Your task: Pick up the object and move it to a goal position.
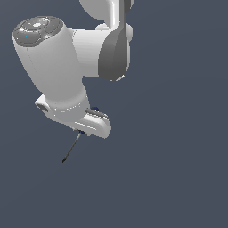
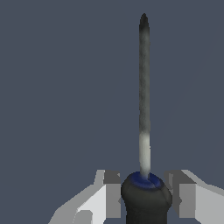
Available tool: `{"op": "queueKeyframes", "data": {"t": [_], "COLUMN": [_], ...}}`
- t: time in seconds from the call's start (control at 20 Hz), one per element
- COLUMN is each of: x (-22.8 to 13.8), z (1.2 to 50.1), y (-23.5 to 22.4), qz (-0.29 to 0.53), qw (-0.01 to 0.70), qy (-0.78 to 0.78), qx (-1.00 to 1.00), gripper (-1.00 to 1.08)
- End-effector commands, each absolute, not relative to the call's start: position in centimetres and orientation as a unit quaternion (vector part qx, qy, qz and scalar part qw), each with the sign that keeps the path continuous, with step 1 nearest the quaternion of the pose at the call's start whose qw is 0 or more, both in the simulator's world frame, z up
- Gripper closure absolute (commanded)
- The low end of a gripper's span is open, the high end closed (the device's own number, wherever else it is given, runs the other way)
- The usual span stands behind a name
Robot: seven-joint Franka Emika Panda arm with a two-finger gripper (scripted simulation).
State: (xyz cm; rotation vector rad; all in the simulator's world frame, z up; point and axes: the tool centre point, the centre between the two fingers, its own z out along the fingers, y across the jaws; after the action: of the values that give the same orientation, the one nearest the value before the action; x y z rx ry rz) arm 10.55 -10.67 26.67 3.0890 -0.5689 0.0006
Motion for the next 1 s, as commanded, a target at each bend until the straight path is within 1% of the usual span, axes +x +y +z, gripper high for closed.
{"op": "queueKeyframes", "data": {"t": [0.0,0.4,0.95], "x": [10.9,11.8,12.3], "z": [28.8,32.9,34.5], "y": [-10.8,-11.0,-11.1], "qz": [0.0,0.0,0.0], "qw": [0.0,0.0,0.0], "qy": [-0.181,-0.181,-0.181], "qx": [0.983,0.984,0.984], "gripper": [1.08,1.08,1.08]}}
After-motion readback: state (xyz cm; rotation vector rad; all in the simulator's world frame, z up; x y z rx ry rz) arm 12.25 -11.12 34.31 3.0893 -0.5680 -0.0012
